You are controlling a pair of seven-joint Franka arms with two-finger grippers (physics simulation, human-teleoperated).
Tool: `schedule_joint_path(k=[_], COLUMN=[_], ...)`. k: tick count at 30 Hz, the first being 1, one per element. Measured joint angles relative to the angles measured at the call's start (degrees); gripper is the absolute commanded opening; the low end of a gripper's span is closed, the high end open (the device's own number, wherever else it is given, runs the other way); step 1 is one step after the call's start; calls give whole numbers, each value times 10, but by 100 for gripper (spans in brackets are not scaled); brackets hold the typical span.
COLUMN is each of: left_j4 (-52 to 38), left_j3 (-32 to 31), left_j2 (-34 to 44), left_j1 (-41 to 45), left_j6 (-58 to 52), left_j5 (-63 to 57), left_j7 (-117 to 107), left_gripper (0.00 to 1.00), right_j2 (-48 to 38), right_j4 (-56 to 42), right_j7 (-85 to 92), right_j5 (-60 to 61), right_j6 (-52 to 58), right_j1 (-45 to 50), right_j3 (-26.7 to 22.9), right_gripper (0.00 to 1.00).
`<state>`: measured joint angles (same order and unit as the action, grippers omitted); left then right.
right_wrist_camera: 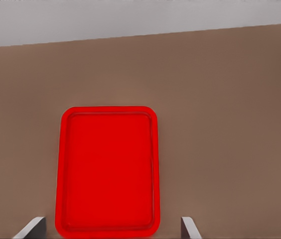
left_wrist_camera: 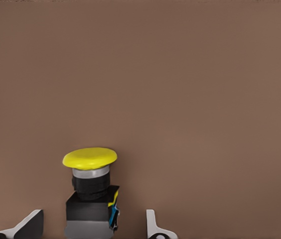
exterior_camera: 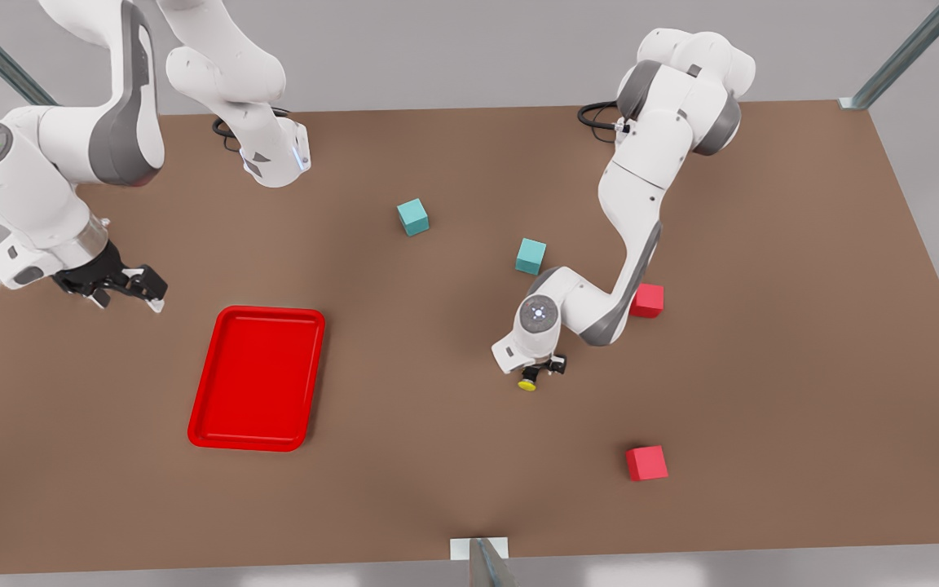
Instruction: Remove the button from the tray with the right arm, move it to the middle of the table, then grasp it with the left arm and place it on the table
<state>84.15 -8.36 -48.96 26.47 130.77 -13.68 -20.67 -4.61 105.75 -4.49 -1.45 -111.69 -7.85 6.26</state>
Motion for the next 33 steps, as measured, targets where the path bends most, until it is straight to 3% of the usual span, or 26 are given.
schedule_joint_path(k=[4,5,7,9,12,16,23,33], left_j4=[-1,-1,-1,-1,-1,-18,-94,-172], left_j3=[0,0,0,0,0,0,3,3], left_j2=[-1,-2,-2,-2,-1,6,32,42], left_j1=[-2,-2,-2,-2,-2,-2,-37,-87], left_j6=[2,3,3,3,3,-7,-86,-134], left_j5=[10,11,13,13,13,16,37,55], left_j7=[1,1,1,0,-2,-7,-16,-127], left_gripper=[100,96,81,57,46,45,45,43], right_j2=[-36,-38,-40,-42,-42,-34,73,91], right_j4=[40,42,43,44,43,38,-97,-109], right_j7=[-1,-1,-2,-2,-3,-3,-3,-3], right_j5=[1,1,1,1,1,1,0,-1], right_j6=[-17,-19,-23,-26,-29,-31,-8,19], right_j1=[-3,-3,-2,-2,-1,1,10,-5], right_j3=[3,3,4,5,7,7,7,7], right_gripper=[100,100,100,100,100,100,100,100])
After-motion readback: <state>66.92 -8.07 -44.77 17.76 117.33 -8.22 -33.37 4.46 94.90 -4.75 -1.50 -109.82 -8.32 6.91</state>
